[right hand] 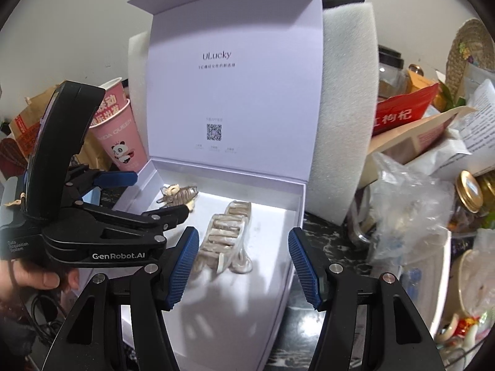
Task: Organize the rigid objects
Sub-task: 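Open both tools to set the clips down inside the white box, then withdraw both open tools from the box back over the table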
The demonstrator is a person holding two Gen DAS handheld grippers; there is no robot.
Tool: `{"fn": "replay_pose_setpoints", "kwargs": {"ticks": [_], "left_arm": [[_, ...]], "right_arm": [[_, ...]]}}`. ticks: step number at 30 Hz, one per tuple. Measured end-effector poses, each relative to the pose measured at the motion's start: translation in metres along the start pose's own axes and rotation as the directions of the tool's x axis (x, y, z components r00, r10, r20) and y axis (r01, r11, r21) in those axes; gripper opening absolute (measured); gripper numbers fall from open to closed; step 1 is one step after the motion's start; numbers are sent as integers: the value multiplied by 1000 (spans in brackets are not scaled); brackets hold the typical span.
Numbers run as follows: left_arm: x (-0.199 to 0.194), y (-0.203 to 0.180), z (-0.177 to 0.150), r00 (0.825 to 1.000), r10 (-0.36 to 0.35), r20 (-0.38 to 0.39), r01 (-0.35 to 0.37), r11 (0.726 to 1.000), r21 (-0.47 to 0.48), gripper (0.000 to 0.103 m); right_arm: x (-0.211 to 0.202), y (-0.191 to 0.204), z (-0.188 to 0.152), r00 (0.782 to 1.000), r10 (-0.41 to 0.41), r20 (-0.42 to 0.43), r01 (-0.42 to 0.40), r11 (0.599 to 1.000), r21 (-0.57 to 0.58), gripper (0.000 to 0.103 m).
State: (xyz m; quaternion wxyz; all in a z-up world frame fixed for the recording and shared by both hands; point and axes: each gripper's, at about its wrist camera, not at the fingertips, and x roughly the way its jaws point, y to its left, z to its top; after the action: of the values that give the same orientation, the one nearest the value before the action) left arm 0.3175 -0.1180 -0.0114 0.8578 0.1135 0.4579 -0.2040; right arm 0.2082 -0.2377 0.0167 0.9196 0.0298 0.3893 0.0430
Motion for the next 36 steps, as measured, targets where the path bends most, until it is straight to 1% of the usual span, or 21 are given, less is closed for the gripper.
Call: {"fn": "replay_pose_setpoints", "kwargs": {"ticks": [9, 11, 12, 13, 14, 17, 23, 28, 32, 36], "left_arm": [[-35, -5, -12, 999, 17, 50, -16, 1000, -9, 90], [-51, 1, -17, 998, 24, 62, -23, 1000, -15, 90], [-55, 1, -19, 997, 27, 69, -26, 999, -18, 92], [-61, 2, -20, 996, 33, 79, -32, 999, -24, 103], [-66, 3, -22, 996, 37, 86, -35, 999, -27, 103], [-82, 7, -26, 992, 50, 114, -47, 998, -35, 103], [-112, 10, -35, 988, 62, 144, -56, 997, -46, 103], [-134, 8, -46, 981, 75, 177, -67, 997, -49, 103], [-152, 10, -56, 976, 83, 202, -72, 996, -59, 103], [-171, 10, -68, 970, 96, 222, -85, 995, -61, 103]], "right_arm": [[-35, 5, -2, 998, -17, 57, 18, 1000, -11, 63], [-43, 8, -3, 997, -16, 72, 17, 1000, -15, 63], [-46, 9, -3, 997, -15, 78, 16, 1000, -17, 63], [-50, 9, -3, 996, -15, 86, 16, 1000, -18, 64], [-54, 11, -4, 996, -16, 93, 18, 1000, -19, 67], [-67, 13, -5, 993, -17, 118, 19, 1000, -21, 70], [-89, 19, -11, 989, -13, 147, 19, 999, -36, 73], [-104, 26, -17, 986, -5, 166, 13, 999, -49, 73], [-116, 32, -22, 983, 3, 183, 7, 998, -56, 78], [-127, 38, -29, 981, 10, 195, 3, 998, -66, 78]]}}
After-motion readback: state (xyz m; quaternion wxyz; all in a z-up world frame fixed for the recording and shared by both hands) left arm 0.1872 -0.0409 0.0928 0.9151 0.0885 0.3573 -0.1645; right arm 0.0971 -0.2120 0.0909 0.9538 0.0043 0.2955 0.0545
